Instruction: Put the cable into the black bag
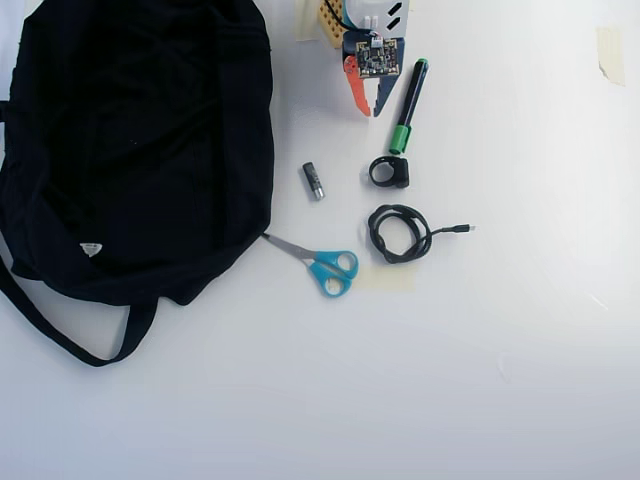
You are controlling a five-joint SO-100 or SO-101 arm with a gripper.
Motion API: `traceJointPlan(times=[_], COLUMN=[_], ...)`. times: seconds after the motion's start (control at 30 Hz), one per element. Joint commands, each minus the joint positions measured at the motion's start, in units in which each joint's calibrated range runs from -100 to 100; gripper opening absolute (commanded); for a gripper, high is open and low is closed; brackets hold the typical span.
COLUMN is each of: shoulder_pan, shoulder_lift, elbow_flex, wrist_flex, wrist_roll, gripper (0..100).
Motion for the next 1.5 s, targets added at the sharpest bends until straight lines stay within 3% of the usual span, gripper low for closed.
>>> traceJointPlan(times=[0.0, 0.4, 0.67, 1.17, 1.47], shoulder_pan=[-0.5, -0.4, -0.6, -2.9, -1.3], shoulder_lift=[-1.2, -1.1, 2.7, 46.2, 69.5], elbow_flex=[1.1, 0.8, -5.2, -27.7, -51.5], wrist_flex=[2.3, -0.8, -22.7, -79.5, -82.8], wrist_roll=[-0.1, -0.2, 0.0, -0.1, 0.5], gripper=[2, 3, 2, 2, 3])
